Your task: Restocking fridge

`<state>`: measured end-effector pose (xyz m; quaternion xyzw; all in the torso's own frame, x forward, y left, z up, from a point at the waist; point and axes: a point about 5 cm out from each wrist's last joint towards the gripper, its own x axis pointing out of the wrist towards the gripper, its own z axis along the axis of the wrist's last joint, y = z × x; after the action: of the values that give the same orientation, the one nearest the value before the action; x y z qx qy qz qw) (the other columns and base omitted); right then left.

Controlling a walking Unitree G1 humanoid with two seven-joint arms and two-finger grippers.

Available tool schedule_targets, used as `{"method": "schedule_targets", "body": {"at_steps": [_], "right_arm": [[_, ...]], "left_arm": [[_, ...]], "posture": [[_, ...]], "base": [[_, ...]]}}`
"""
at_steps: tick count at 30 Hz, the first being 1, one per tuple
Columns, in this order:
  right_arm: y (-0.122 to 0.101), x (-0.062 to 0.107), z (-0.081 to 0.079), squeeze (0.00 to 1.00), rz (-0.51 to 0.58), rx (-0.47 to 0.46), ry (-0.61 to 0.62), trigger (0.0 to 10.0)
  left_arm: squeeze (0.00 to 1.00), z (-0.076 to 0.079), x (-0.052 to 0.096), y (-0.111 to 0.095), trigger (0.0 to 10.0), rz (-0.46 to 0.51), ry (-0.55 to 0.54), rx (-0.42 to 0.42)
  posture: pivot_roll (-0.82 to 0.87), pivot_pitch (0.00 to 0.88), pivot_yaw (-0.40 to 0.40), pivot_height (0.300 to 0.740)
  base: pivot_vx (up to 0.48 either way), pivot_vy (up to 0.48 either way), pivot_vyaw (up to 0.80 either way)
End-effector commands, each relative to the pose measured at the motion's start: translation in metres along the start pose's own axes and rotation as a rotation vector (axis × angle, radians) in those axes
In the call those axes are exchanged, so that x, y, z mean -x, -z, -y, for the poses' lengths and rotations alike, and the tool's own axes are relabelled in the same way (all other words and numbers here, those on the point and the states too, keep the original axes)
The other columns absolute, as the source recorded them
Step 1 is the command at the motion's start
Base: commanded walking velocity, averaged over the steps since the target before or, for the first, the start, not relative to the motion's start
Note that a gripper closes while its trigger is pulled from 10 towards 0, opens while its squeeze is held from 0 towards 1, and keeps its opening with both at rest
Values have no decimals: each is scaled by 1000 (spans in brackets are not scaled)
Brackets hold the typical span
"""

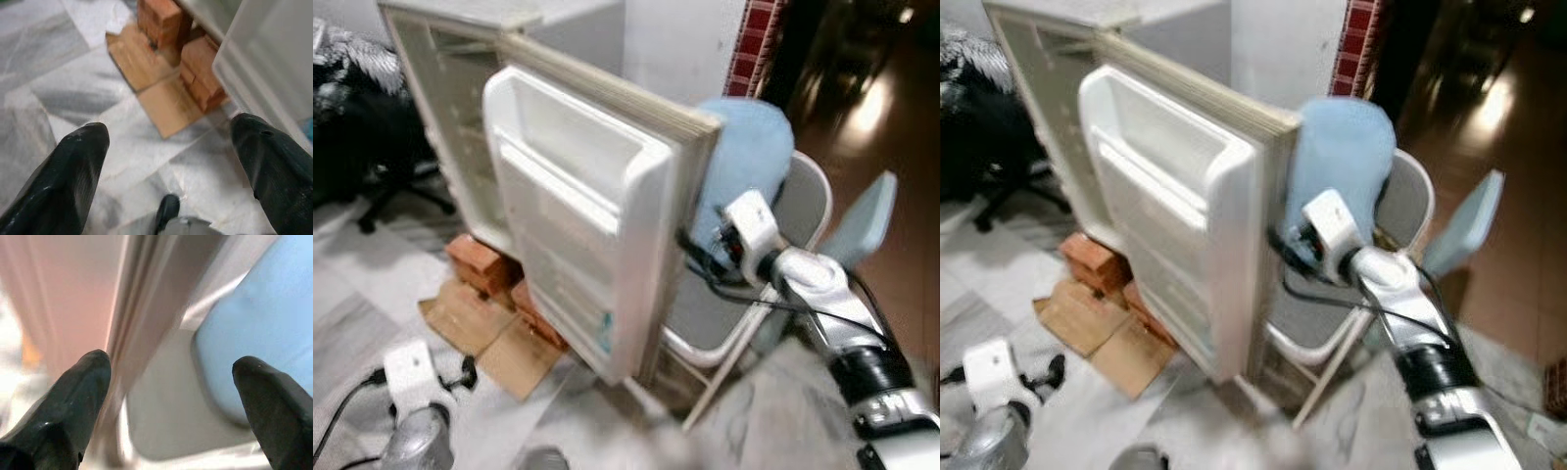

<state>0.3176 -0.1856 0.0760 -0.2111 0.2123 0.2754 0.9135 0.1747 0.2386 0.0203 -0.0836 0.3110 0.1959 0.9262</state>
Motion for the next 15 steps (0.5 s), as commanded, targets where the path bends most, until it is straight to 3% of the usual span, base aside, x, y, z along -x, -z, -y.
{"method": "schedule_targets", "body": {"at_steps": [1,8,10,13,15], "right_arm": [[-14,-1,8,0,35,38,39,10000],[-26,-7,16,0,104,5,153,10000],[-32,-9,20,0,156,-58,252,10000],[-36,-8,22,0,196,-106,298,10000],[-48,-9,21,0,284,-211,324,10000]], "left_arm": [[0,1,1,-4,10000,10,9,7],[0,1,0,-5,10000,8,1,7],[0,1,0,-6,10000,10,3,4],[0,1,0,-6,10000,12,4,2],[0,2,-1,-7,10000,13,11,-5]], "posture": [[103,0,-23,740],[107,0,-23,740],[104,0,-21,740],[103,0,-20,740],[100,0,-19,740]], "base": [[0,0,0],[0,0,0],[0,0,0],[0,0,0],[0,0,0]]}}
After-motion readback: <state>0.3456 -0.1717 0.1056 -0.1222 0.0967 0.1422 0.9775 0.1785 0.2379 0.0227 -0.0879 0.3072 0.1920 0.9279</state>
